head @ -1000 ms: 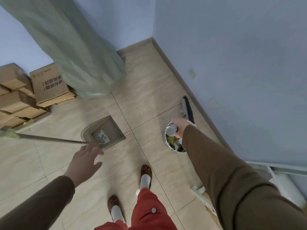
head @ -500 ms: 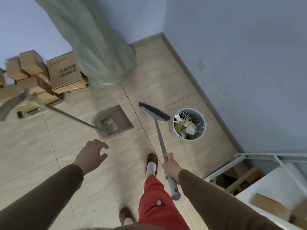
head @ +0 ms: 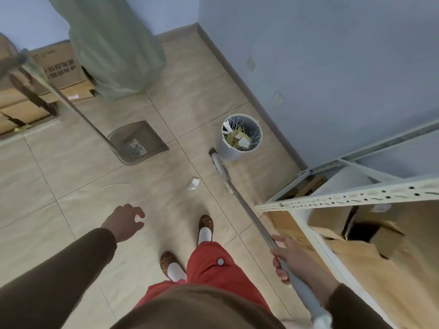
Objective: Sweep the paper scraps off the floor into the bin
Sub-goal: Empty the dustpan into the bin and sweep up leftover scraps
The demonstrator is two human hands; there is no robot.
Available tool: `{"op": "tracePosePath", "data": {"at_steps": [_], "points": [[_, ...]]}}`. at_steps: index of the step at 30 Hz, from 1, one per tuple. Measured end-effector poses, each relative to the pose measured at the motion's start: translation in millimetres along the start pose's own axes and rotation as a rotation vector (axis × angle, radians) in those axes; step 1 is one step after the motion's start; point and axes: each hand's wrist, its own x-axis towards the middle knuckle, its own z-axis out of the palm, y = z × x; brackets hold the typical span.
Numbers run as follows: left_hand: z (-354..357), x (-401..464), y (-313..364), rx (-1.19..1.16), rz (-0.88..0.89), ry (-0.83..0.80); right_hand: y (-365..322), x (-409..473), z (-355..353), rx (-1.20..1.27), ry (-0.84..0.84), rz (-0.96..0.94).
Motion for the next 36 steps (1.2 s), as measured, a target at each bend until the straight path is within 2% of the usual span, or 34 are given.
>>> {"op": "tracePosePath", "data": {"at_steps": [4, 7, 9, 12, 14, 17, 21, 25, 27, 31, 36], "points": [[9.2, -6.3, 11.0, -0.010, 0.011, 0.024, -11.2, -9.4, -43.4, 0.367, -0.016, 0.100], [15.6, -9.6, 21.3, -0.019, 0.020, 0.039, -30.4, 14.1, -59.6, 0.446, 0.047, 0.028], [19.5, -12.7, 25.4, -0.018, 0.013, 0.033, -47.7, 55.0, -72.2, 0.374, 0.147, -0.012], [24.4, -15.6, 30.4, -0.023, -0.002, 0.023, -78.8, 140.0, -100.8, 0.069, 0.254, -0.093], [28.8, -17.4, 34.5, -0.029, -0.004, 0.032, -99.9, 194.5, -124.9, -0.145, 0.280, -0.146], [41.9, -20.4, 42.7, -0.029, 0.006, 0.040, -131.6, 260.8, -157.5, -0.342, 0.298, -0.183], [64.7, -23.7, 49.7, -0.012, 0.017, 0.026, -143.5, 314.6, -172.7, -0.476, 0.304, -0.149], [75.5, -25.8, 57.6, 0.021, 0.008, -0.003, -96.9, 323.5, -148.1, -0.561, 0.332, -0.099], [76.5, -27.7, 62.9, 0.024, 0.008, -0.004, -61.0, 309.9, -124.1, -0.510, 0.324, -0.085], [70.8, -34.6, 75.0, 0.012, 0.026, 0.009, 8.1, 259.2, -53.4, -0.253, 0.273, -0.045], [63.3, -53.7, 85.1, -0.030, 0.054, 0.059, 62.5, 199.7, 35.3, -0.242, 0.185, -0.013]]}}
